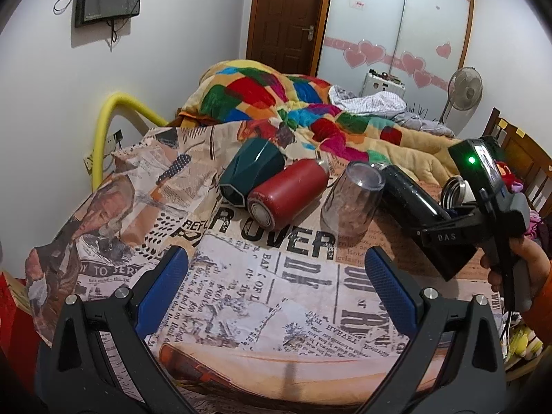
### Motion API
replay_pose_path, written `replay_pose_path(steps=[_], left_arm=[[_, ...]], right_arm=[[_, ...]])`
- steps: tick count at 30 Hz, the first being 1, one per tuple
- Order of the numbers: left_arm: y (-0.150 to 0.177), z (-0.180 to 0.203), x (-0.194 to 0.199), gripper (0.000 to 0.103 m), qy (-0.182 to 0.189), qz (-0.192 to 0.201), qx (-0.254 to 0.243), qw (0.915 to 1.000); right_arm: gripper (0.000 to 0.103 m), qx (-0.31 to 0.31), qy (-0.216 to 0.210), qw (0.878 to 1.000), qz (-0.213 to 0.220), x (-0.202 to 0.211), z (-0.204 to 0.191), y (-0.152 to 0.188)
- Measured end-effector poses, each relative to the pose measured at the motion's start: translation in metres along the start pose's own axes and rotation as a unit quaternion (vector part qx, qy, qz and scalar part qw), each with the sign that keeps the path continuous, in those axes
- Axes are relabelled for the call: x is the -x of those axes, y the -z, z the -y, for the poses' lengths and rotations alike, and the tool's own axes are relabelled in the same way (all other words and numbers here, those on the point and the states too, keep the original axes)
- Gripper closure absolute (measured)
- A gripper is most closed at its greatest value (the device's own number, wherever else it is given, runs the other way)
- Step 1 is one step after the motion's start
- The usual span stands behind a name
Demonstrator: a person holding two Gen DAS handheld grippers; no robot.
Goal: Flip cup upright
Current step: 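Close the right gripper around the black thermos and lift it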
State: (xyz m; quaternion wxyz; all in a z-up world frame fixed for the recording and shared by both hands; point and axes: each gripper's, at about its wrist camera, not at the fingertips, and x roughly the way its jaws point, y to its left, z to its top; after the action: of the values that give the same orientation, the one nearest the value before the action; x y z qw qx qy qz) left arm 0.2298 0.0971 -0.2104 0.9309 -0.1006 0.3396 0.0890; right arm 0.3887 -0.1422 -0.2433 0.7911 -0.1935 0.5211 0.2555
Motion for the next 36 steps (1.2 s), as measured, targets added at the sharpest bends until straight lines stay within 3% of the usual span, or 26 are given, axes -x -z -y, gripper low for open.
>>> replay_pose_path(steps=[9, 15, 21, 28, 36], left_arm=[[-0.01, 0.003, 0.038, 0.0, 0.004, 0.03, 0.001, 0.9995], [-0.015, 0.004, 0.064, 0.0, 0.005, 0.052, 0.002, 0.9986], [-0.015, 0.002, 0.084, 0.0, 0.001, 0.067, 0.0, 0.9978], [-0.008, -0.006, 0.087, 0.0, -0.007, 0.06, 0.005, 0.9981], [0.002, -0.015, 0.071, 0.0, -0.013, 0.035, 0.009, 0.9993]], right_arm=[[0.042, 0.002, -0.001, 0.997, 0.072, 0.076, -0.007, 0.004], [0.042, 0.03, -0.007, 0.99, 0.137, 0.141, -0.033, 0.008], [0.042, 0.065, -0.035, 0.984, 0.164, 0.171, -0.066, 0.023], [0.042, 0.095, -0.075, 0.983, 0.137, 0.146, -0.096, 0.037], [0.042, 0.094, -0.096, 0.989, 0.062, 0.064, -0.111, 0.046]])
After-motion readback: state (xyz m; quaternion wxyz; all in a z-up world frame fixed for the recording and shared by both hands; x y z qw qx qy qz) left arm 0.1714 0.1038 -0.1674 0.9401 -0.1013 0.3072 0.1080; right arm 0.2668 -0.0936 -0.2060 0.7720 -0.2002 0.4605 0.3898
